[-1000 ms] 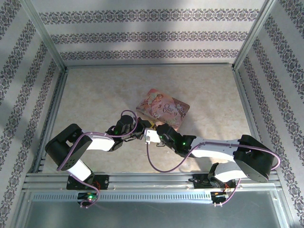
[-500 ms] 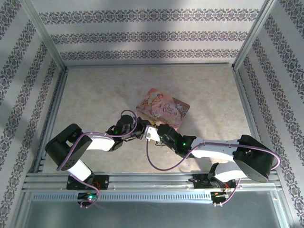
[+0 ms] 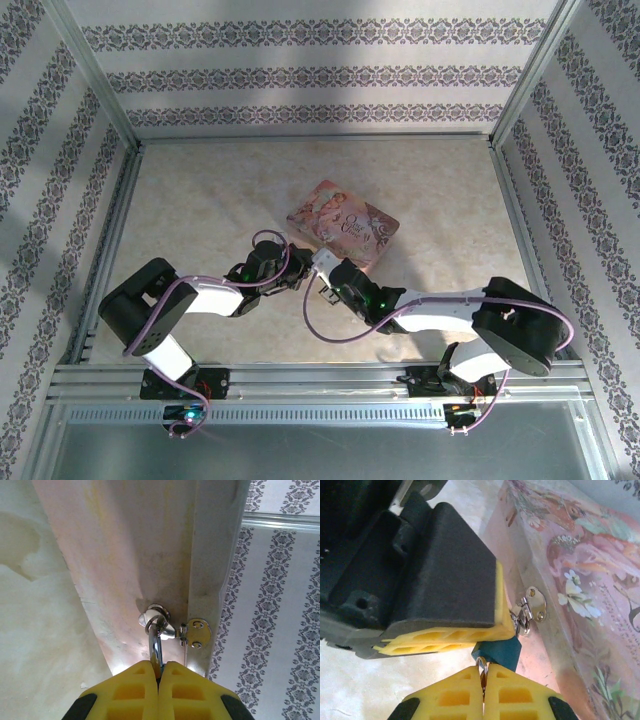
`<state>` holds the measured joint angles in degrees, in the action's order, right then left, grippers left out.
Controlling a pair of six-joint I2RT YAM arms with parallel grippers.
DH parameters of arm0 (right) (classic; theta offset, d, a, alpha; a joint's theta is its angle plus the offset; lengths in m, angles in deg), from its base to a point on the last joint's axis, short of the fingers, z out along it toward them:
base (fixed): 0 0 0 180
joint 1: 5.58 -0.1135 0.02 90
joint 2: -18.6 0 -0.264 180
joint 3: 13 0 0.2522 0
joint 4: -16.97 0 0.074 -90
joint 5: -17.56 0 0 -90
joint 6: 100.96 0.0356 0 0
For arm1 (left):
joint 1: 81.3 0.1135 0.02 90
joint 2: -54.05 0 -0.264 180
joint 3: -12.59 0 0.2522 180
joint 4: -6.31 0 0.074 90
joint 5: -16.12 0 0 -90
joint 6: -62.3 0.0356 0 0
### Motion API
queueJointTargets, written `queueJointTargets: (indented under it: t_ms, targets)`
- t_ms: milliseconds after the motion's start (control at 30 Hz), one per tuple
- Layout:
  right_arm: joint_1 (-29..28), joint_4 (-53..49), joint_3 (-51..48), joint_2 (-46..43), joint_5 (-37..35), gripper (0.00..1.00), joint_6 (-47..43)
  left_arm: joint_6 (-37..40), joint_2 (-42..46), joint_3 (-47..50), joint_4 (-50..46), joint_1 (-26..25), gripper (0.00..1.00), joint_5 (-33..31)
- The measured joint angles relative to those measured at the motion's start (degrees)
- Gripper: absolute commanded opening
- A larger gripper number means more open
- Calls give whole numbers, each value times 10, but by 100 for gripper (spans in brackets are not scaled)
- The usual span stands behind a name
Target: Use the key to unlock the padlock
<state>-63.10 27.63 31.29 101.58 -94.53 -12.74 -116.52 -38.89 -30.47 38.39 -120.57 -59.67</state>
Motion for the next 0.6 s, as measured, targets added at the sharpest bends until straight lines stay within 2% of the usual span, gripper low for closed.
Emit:
queueJointTargets:
  t_ms: [433, 600]
  targets:
    - [0, 120, -36, 38, -13, 0, 143, 3, -5, 0, 0, 0, 0, -15]
    - [-9, 163, -46, 66, -27, 0, 186, 9, -20, 0, 5, 0, 14, -16]
